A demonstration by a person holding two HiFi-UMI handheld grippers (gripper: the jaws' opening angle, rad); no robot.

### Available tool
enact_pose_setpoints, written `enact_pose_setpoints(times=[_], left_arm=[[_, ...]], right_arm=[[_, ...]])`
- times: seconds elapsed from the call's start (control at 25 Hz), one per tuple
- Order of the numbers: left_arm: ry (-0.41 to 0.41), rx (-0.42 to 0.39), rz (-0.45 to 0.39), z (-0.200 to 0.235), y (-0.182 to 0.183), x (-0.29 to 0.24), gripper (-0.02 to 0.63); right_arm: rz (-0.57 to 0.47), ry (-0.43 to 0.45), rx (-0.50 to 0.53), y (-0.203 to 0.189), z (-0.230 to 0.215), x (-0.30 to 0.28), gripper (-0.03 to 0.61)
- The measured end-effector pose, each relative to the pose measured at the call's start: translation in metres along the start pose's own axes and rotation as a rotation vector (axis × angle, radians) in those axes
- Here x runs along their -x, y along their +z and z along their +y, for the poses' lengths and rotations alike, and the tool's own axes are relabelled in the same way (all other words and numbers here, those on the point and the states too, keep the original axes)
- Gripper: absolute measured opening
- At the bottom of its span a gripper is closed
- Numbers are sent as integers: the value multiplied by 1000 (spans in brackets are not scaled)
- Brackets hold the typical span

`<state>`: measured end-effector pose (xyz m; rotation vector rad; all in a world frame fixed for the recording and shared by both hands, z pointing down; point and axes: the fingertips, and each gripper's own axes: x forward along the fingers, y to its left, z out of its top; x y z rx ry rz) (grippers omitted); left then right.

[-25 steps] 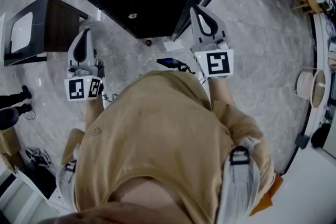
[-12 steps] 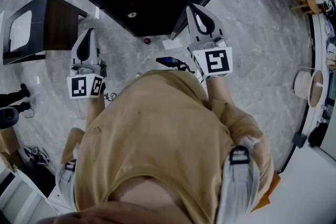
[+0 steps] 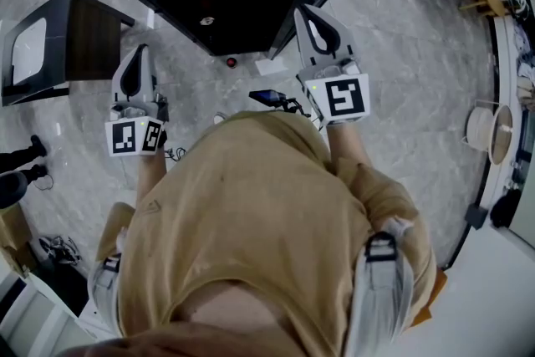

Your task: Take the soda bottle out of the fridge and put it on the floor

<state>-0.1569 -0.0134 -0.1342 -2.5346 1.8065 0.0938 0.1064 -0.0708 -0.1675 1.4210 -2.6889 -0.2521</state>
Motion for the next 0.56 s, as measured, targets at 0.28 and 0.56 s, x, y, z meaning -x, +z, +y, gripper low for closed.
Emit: enact_pose_setpoints(times=[0.28,0.56], left_arm=[[-13,12,4,-4,0,7,3],[-18,11,-5,-7,5,13,2]], right_arm=[[-1,-11,2,4,4,11,1],[-4,-20,3,8,7,21,2]])
